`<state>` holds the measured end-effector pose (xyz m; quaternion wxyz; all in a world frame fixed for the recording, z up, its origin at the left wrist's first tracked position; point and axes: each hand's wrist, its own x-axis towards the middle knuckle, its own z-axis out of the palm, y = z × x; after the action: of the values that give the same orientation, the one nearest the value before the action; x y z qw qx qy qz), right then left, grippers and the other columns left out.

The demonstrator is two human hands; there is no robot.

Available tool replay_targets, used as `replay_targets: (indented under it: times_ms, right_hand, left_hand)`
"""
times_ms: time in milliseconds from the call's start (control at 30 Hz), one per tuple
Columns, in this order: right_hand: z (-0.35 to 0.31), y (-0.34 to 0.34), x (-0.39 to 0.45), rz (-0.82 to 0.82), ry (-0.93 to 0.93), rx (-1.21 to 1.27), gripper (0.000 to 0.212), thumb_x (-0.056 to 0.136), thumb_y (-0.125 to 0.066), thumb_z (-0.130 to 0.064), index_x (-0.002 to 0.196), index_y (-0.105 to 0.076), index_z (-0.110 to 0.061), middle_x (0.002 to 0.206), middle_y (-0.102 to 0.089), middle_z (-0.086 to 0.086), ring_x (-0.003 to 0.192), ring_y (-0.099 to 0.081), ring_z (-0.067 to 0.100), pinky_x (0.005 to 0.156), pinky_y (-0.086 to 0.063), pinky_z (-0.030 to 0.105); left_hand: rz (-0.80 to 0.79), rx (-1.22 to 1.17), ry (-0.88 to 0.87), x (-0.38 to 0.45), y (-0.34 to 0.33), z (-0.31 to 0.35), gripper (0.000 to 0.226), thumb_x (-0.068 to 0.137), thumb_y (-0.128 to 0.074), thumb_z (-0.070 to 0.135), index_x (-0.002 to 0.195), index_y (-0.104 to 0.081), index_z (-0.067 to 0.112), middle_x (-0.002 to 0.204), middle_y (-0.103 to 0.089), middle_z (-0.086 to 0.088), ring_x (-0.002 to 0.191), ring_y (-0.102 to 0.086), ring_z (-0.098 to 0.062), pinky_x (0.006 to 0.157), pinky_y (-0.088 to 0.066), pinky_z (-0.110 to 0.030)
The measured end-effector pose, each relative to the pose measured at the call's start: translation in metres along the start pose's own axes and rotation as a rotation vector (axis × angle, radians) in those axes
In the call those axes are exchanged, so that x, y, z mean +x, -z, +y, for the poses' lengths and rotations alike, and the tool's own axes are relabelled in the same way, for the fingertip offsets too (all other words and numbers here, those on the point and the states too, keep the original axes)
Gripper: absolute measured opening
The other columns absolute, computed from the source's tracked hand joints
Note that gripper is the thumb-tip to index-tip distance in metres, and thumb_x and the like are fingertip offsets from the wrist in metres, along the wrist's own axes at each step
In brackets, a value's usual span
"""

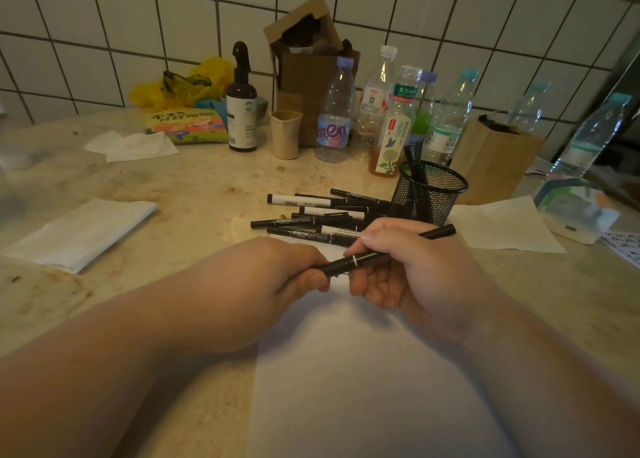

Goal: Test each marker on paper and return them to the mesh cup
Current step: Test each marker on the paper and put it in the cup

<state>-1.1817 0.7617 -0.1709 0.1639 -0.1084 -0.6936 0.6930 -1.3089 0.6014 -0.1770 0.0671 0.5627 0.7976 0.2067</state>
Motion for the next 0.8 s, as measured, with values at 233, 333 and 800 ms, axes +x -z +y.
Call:
replay_targets:
  times_ms: [233,333,800]
  right_hand:
    - [-0.002,0.008,-0.002,0.007,0.133,-0.095,0.025,0.081,-0.052,-0.006,0.068,-0.072,-0.006,0.05,-0.058,0.019,0.04,-0.049,0.023,0.038,-0.034,0.023]
    - [-0.004,0.025,0.003,0.237,0.133,-0.004,0.03,0.087,-0.05,-0.005,0.066,-0.071,-0.007,0.049,-0.055,0.015,0.041,-0.048,0.022,0.039,-0.033,0.024]
    - [0.008,0.021,0.015,0.388,-0.194,-0.284,0.017,0.087,-0.059,-0.007,0.085,-0.07,0.006,0.056,-0.062,0.015,0.047,-0.054,0.023,0.05,-0.044,0.032]
  left_hand:
    - [-0.214,0.009,0.047,-0.006,0.011,-0.015,0.019,0.096,-0.041,0.047,0.087,-0.057,0.044,0.078,-0.06,0.017,0.072,-0.053,-0.002,0.064,-0.039,-0.014]
    - [-0.057,-0.022,0.124,-0.005,0.017,-0.022,0.019,0.096,-0.044,0.044,0.09,-0.062,0.042,0.074,-0.061,0.01,0.072,-0.056,-0.006,0.066,-0.044,-0.023]
    - [0.118,0.019,0.216,0.004,-0.002,-0.02,0.024,0.094,-0.046,0.05,0.107,-0.063,0.039,0.09,-0.066,0.016,0.078,-0.057,0.0,0.068,-0.045,-0.016]
